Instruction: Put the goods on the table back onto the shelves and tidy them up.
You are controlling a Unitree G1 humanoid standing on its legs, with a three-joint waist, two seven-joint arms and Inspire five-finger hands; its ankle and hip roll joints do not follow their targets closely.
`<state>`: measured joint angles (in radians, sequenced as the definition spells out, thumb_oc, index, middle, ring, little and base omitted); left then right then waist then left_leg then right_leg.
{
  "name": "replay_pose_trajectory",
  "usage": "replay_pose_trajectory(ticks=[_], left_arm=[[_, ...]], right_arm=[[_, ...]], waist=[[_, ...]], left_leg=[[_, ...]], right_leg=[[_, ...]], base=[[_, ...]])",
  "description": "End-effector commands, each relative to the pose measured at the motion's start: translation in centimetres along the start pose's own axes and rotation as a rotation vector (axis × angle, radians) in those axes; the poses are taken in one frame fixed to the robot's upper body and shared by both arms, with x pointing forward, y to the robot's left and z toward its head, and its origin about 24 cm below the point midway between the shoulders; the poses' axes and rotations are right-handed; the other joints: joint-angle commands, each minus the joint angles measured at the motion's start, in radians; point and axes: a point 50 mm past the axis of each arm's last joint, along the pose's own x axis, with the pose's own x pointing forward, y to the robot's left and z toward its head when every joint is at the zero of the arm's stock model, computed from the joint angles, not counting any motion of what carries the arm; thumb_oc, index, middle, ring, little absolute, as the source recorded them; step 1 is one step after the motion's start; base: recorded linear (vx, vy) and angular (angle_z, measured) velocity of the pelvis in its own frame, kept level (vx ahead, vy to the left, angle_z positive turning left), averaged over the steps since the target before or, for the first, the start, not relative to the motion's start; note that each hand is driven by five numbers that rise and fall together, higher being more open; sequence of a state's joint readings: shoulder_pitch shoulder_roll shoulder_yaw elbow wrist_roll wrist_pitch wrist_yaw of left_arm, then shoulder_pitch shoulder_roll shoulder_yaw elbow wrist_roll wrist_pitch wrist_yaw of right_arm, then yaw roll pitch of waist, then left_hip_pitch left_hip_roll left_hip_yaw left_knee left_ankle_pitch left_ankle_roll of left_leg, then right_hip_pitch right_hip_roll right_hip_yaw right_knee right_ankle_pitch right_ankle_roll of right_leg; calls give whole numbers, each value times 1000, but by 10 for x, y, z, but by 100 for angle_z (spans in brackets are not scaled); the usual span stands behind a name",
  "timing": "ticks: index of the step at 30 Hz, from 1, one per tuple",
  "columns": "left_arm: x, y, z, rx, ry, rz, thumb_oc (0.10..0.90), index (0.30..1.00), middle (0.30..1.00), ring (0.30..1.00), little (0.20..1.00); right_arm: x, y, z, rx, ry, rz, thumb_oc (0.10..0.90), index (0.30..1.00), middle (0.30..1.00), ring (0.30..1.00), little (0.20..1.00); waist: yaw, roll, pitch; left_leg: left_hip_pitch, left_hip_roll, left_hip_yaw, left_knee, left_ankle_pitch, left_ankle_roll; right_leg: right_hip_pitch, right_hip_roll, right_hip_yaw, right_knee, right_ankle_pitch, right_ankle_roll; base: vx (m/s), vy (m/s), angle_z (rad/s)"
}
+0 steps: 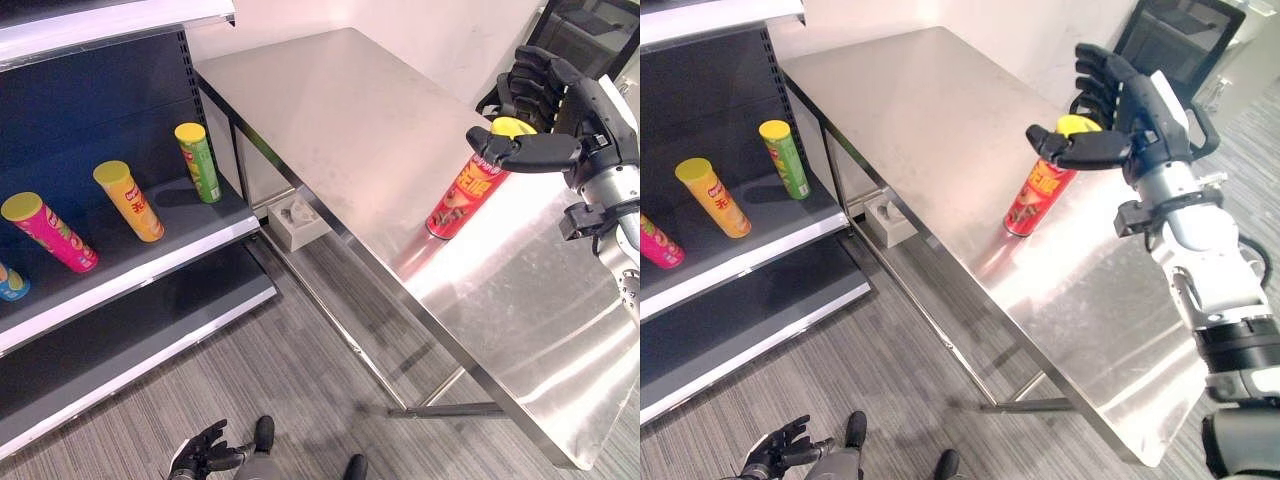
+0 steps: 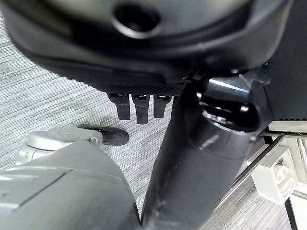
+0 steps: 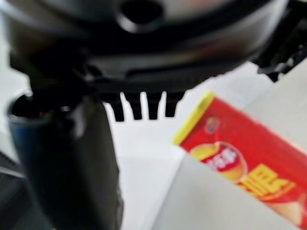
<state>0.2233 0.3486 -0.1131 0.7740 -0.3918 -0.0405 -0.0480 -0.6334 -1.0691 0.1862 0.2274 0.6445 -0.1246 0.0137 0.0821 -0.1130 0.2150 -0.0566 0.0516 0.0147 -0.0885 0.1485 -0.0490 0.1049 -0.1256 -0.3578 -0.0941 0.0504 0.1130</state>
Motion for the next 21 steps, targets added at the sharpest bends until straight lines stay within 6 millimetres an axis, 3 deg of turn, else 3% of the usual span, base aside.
replay_pose_trajectory(ticks=[1,21], left_arm=[[-2,10,2,77,-10,-5,800,900,900,900,900],[-3,12,1,95,-3,-9,800,900,900,900,900]], right_arm=[[20,-28,57,-24,-235,-114,800,900,900,900,900],[28,-43,39,-101,-101,-164,800,900,900,900,900]], waist=[[23,-17,-50],[31,-19,-49]], left_leg=[[43,4,8,1,-102,-4],[40,-2,-9,1,-101,-3]], right_leg=[[4,-2,-24,7,-44,39],[9,0,-37,7,-45,38]], base=[[0,0,0],[2,1,3]])
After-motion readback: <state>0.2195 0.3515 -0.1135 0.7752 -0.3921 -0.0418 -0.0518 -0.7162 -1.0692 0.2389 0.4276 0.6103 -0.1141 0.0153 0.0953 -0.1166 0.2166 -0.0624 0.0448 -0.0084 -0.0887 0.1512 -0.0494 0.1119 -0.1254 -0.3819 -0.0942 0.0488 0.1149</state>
